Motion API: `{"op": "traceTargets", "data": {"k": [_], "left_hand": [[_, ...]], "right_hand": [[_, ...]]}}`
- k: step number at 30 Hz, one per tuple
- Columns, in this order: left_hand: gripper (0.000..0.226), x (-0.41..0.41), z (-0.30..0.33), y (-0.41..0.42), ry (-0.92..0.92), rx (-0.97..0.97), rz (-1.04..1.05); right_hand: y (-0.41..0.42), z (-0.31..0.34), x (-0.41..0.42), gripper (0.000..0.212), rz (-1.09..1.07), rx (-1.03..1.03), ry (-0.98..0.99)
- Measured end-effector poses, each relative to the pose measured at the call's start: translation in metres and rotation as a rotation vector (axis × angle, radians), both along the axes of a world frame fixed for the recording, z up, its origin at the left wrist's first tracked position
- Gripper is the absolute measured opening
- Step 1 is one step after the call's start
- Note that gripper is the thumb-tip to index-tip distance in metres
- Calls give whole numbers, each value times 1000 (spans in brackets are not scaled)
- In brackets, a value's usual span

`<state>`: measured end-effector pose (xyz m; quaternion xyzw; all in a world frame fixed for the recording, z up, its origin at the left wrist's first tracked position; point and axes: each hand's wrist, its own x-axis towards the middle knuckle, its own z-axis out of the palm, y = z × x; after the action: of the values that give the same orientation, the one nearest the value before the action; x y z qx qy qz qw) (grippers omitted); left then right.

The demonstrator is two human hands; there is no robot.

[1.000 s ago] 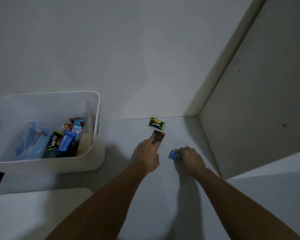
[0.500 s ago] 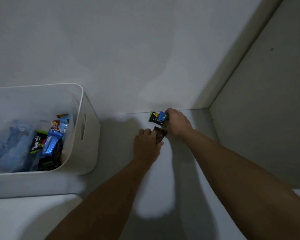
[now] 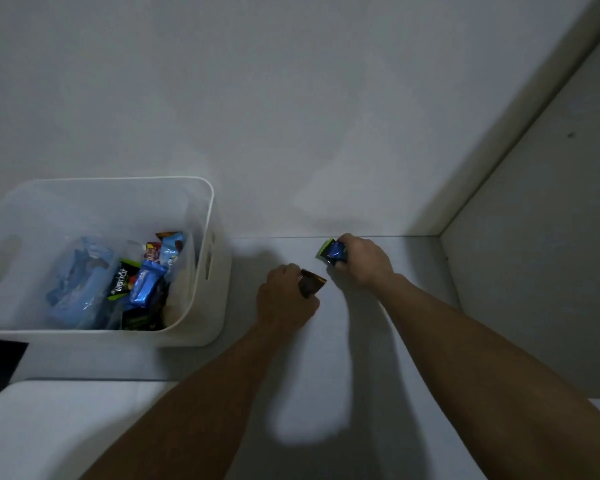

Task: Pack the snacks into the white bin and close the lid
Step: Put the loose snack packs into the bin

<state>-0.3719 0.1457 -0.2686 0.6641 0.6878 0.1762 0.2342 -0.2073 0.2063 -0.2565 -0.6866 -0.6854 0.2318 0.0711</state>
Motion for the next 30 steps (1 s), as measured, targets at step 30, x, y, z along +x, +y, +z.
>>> {"op": "traceTargets", "data": {"k": [30], "left_hand": [[38,-250,151,-65,-104,324,398]], "right_hand": [[-44,182,-246,65,78,127,268]]}}
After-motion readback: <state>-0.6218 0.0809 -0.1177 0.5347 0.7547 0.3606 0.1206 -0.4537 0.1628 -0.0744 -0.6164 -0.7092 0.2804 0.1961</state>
